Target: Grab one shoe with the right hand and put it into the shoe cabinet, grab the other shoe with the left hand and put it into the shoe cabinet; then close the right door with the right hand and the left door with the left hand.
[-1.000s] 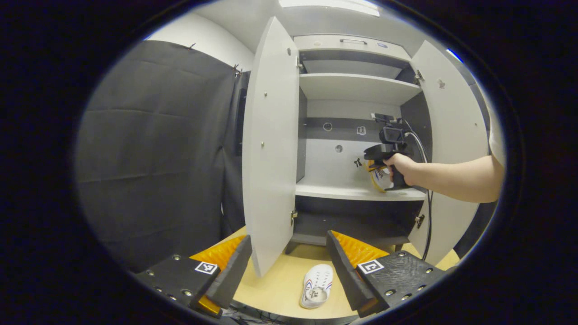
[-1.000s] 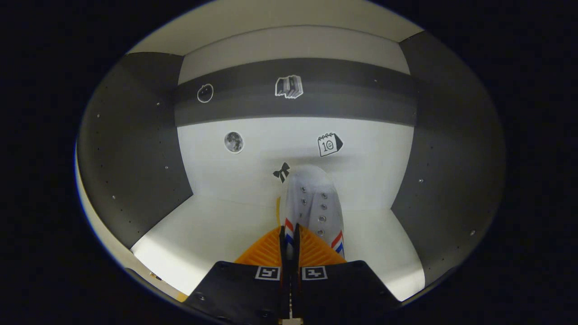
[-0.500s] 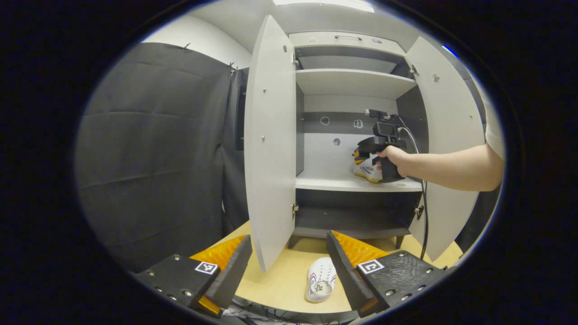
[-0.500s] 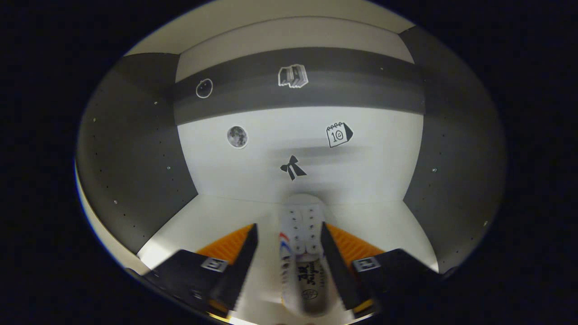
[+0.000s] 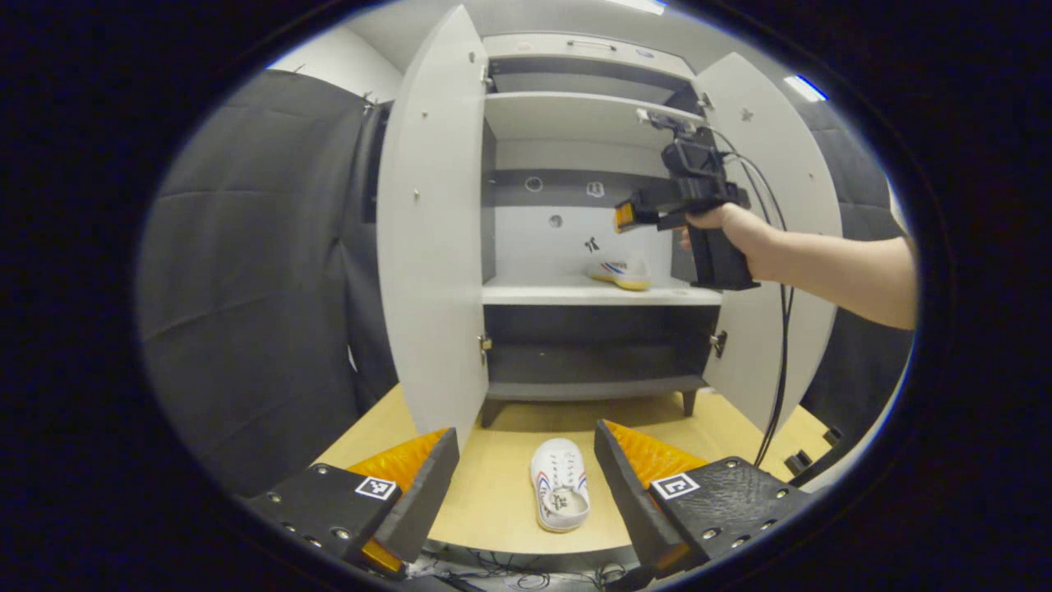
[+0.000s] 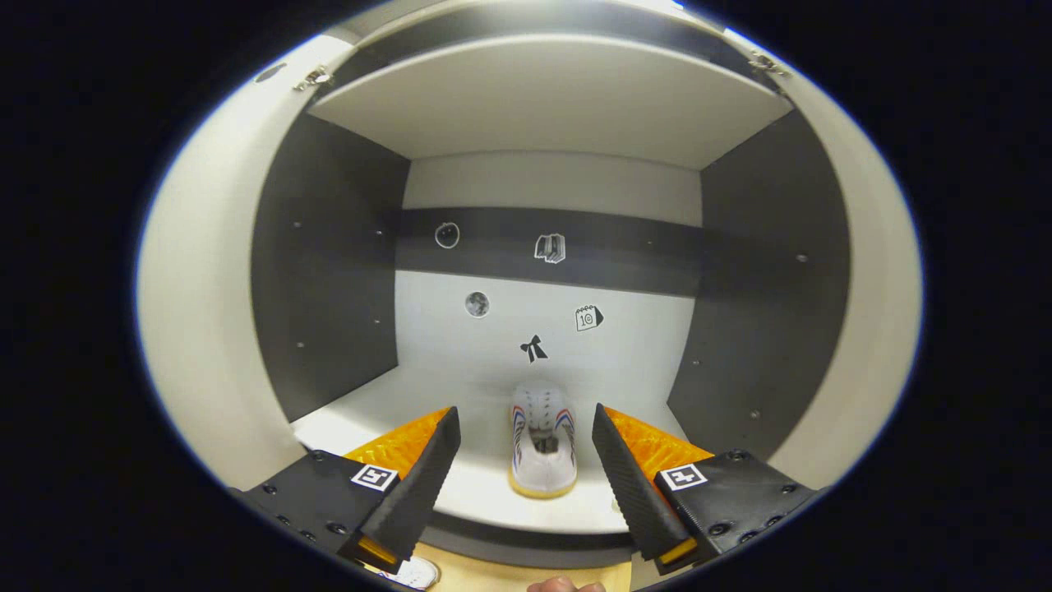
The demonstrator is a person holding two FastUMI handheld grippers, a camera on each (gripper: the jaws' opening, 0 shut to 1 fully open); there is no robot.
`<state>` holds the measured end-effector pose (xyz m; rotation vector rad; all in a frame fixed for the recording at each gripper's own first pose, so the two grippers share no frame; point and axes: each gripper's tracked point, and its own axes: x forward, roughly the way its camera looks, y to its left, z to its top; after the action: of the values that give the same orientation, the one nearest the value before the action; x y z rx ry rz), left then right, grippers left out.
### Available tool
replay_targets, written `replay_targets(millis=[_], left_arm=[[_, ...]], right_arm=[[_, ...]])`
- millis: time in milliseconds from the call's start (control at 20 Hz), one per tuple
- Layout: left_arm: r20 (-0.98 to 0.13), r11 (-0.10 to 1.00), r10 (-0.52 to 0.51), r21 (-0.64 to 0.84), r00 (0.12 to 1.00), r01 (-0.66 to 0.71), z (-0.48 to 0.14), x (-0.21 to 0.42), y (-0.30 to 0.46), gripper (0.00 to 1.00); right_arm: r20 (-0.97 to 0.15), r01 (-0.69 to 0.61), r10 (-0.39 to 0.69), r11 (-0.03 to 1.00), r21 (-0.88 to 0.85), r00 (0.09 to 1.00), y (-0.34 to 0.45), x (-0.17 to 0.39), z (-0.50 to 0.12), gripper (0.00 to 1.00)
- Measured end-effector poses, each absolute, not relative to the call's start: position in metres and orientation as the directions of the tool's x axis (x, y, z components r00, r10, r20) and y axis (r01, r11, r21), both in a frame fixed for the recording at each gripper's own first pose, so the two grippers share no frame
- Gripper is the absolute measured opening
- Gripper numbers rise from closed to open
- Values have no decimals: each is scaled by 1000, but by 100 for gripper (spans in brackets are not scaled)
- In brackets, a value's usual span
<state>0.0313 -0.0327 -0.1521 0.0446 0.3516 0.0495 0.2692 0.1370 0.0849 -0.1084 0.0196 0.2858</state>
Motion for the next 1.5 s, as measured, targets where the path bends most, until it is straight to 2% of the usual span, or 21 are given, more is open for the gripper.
replay_targets(millis=[300,450,600,700,800,1000,1100,1150,1250,1350,1400,1500], left_arm=[[-517,981,-124,62,847,181,-249,60,-61,96],[-576,962,-176,72,798,263,-297,82,-64,95],[-627,954,-160,100,763,283,-339,103,-53,95],[-652,956,-160,85,741,281,-360,113,-45,96],[-683,963,-150,63,715,263,-380,120,-37,96],[-723,979,-108,42,682,200,-411,136,-27,95],[-745,988,-102,2,660,155,-422,140,-26,84],[-766,991,-106,-27,634,133,-431,139,-27,74],[-762,987,-158,-109,628,116,-424,142,-31,75],[-794,984,-178,-153,581,92,-434,134,-37,52],[-797,982,-188,-161,574,99,-436,131,-36,53],[-795,978,-205,-180,571,101,-435,130,-35,53]], right_arm=[[-67,-275,271,960,-54,960,92,146,21,97],[-122,-219,213,975,-38,969,58,86,-20,97],[-142,-123,119,992,-23,983,18,36,-43,100],[-128,-18,11,998,-52,992,-24,7,-49,96],[-120,93,-98,994,-50,988,-63,-22,-53,100],[-152,314,-315,949,-31,937,-144,-81,-69,100],[-172,416,-415,909,-31,894,-181,-114,-77,100],[-181,456,-454,889,-30,873,-195,-127,-79,96],[-201,517,-513,855,-34,835,-217,-148,-86,97],[-213,552,-548,833,-49,809,-232,-157,-91,99],[-218,557,-553,829,-51,804,-235,-157,-91,97],[-233,554,-548,831,-47,803,-238,-153,-92,100]])
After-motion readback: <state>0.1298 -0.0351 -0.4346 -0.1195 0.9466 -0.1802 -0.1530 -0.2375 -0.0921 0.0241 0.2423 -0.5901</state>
